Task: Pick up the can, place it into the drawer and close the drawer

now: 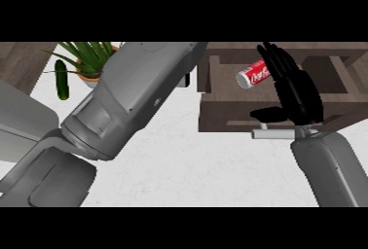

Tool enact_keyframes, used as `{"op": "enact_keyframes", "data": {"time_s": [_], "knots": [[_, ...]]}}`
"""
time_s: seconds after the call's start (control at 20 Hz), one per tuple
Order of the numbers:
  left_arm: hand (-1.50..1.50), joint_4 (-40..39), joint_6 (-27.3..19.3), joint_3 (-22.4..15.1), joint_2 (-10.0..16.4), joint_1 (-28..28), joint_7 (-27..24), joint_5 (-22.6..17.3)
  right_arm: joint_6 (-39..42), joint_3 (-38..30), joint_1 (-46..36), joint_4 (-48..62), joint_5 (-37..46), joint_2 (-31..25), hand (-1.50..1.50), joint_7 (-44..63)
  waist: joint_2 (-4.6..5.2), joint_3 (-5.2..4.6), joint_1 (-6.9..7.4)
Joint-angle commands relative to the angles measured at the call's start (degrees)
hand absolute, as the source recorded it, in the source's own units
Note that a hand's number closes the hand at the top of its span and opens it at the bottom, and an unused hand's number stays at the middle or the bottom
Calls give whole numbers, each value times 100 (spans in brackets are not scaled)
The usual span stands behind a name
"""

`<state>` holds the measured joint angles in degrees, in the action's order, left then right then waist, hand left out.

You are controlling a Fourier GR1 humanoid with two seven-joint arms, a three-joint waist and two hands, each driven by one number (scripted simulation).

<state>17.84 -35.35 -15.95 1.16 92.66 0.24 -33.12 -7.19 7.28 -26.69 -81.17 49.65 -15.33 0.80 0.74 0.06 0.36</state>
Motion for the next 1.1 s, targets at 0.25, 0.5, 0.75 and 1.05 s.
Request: {"op": "enact_keyframes", "data": {"time_s": [0.25,0.5,0.75,1.05], "knots": [[-150,337,137,-22,488,-185,420,214,-1413,-339,-1009,2468,568,367,-150,-587,-40,0,155],[-150,648,460,37,790,-499,391,201,-2256,-626,-1822,3672,948,448,-150,-489,-3,0,296],[-150,981,362,-41,811,-759,653,281,-2957,-796,-2486,4625,1183,609,-150,-414,-2,1,406],[-150,1642,603,-146,1182,-1281,895,350,-3168,-1017,-3186,5383,1184,455,-150,-556,-27,-4,461]]}}
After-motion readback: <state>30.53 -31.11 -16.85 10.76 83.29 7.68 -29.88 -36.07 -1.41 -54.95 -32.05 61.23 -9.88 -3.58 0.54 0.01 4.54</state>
